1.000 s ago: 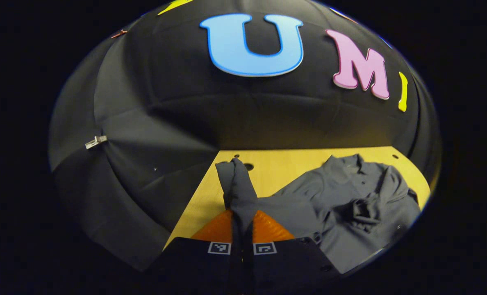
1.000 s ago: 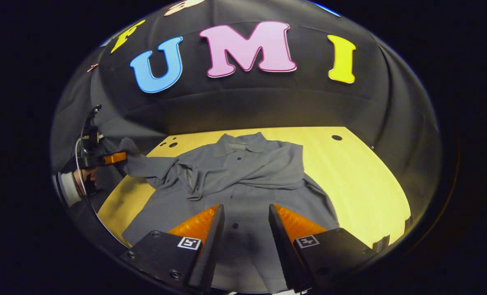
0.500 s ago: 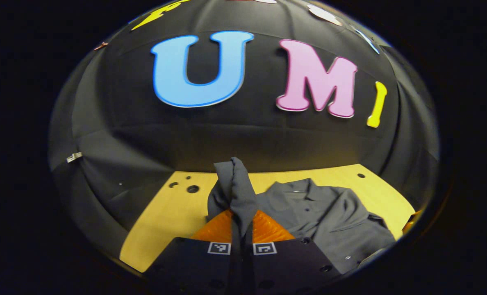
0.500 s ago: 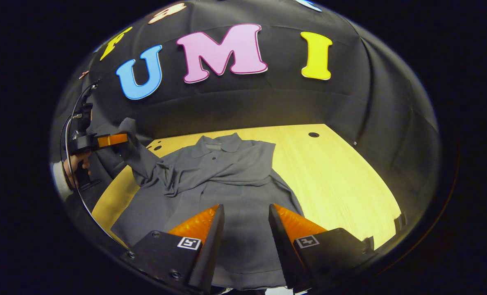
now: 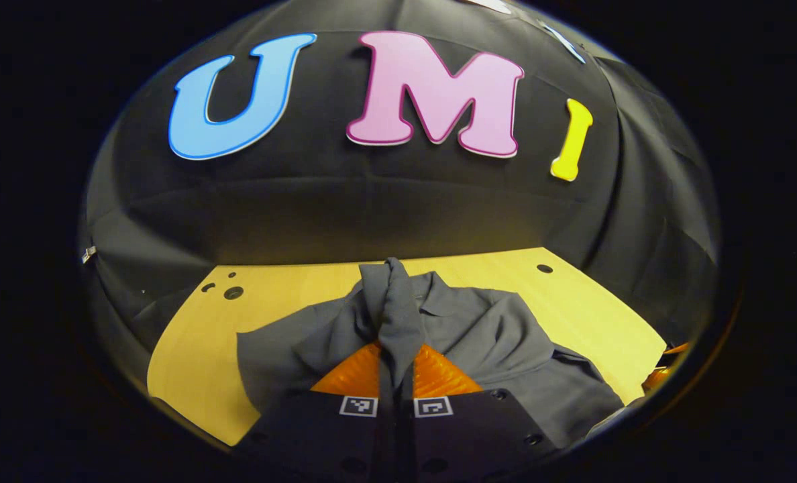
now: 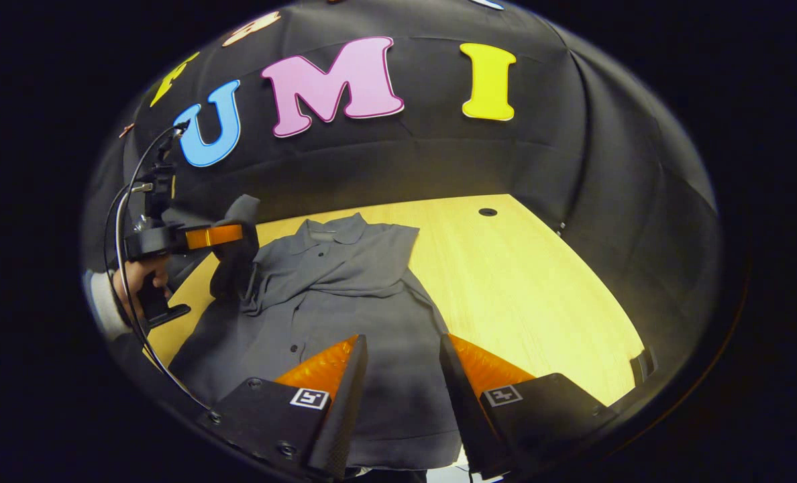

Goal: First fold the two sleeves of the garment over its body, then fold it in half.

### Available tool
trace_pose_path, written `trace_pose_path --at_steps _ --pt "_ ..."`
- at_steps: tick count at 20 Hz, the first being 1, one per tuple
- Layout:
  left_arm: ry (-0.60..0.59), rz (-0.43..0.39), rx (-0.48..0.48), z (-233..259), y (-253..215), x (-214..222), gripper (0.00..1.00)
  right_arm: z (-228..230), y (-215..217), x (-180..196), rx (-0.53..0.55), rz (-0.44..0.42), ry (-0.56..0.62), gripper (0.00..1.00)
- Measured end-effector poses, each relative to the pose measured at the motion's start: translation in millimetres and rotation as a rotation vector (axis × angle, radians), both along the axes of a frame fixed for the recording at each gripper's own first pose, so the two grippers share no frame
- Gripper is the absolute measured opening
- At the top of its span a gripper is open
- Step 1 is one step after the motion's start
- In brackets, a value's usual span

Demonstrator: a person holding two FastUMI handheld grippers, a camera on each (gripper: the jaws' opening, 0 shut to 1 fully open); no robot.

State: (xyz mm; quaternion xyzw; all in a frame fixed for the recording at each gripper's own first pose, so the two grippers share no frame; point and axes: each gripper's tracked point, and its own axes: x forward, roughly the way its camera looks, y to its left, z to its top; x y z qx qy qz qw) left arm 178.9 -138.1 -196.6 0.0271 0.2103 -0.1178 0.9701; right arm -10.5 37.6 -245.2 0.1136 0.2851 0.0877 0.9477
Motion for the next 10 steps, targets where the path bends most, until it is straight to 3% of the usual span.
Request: trace_pose_path --at_steps 7,9,10 --pt "0.096 -0.037 0.069 -73 -48 1 0.07 -24 -17 4 -0.002 0.042 0.04 0.68" --pt "0.132 -0.047 0.078 -91 -56 0 0.12 -29 -19 5 0.003 0.052 0.05 0.68" --pt "0.148 -0.057 0.074 -96 -61 -2 0.21 -31 -20 6 0.007 0.055 0.054 0.68"
